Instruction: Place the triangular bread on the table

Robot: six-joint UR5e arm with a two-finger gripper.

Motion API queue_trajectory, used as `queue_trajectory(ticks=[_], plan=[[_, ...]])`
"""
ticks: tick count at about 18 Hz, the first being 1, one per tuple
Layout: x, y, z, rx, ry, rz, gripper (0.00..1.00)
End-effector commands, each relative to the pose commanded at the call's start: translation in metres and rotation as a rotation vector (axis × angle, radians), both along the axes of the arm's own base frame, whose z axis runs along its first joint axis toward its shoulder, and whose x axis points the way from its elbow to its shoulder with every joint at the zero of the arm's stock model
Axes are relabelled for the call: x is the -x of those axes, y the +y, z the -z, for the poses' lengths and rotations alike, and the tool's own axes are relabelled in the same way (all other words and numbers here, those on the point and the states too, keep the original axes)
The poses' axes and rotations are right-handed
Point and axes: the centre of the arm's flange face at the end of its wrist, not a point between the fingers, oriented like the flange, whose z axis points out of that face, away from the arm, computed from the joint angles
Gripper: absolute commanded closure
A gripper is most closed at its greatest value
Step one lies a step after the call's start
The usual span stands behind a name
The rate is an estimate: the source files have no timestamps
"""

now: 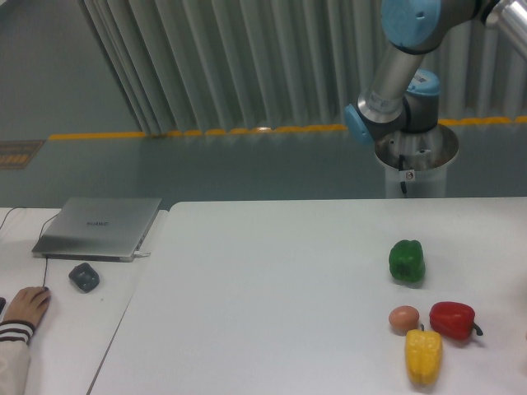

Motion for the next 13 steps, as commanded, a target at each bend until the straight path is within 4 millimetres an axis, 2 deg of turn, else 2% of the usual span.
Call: queue_trajectory(ticks=[5,6,8,10,13], plan=[[0.003,-0.004,-0.001,0.054,0.019,-0.009,0.61],[0.003,-0.004,-0.004,0.053,0.018,-0.009,0.67],[0.0,-0.005,-0.007,0.061,-0.003,-0.009,0.76],[-0.002,-0.004,-0.012,0.05,-0.018,-0.037,0.76],[-0.006,0.001,-0.037,0.004,-0.084,-0.127,0.77]])
